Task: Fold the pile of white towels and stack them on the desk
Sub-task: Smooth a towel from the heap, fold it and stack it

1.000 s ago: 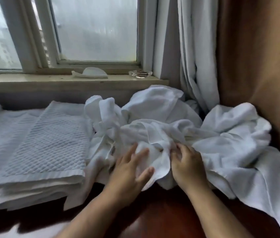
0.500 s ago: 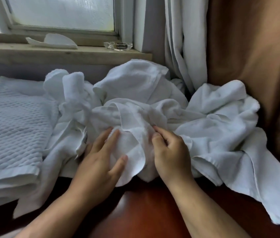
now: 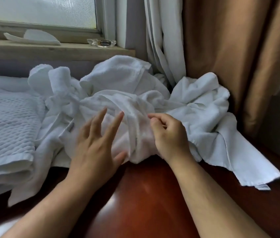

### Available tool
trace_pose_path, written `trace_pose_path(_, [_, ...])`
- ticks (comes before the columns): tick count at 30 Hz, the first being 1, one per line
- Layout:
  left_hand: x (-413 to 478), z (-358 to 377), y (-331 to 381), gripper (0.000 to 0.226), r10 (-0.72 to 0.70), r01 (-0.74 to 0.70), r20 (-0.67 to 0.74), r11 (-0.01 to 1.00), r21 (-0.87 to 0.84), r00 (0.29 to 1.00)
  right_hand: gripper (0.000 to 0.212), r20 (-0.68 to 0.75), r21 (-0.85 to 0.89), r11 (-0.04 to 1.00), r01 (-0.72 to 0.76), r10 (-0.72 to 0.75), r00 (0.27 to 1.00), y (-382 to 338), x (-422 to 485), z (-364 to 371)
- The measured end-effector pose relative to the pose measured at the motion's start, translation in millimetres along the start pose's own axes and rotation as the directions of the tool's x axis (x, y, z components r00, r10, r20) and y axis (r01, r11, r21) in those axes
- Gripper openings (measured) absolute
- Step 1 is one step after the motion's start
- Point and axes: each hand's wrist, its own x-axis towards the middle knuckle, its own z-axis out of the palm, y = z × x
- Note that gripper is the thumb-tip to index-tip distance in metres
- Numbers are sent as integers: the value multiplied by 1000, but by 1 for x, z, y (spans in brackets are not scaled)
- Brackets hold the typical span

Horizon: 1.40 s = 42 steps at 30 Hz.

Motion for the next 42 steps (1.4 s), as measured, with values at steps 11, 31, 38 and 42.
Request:
trace_pose_path(11, [-7, 4, 19, 70, 198, -232, 274, 968, 94, 941, 49, -367, -476, 668, -572, 440, 820, 52, -1, -93])
trace_pose_path(31, [-17, 3, 28, 58, 376, -354, 203, 925, -137, 904, 58, -334, -517, 697, -497, 371, 867, 69, 12, -81])
trace_pose_path(38, [-18, 6, 25, 59, 339, -310, 244, 939, -152, 908, 44, -390, 78, 952, -298, 304, 869, 54, -3, -83])
trace_pose_path(42, [-20, 5, 26, 61, 285, -229, 235, 944, -238, 929, 42, -406, 67, 991, -116, 133, 904, 21, -15, -77])
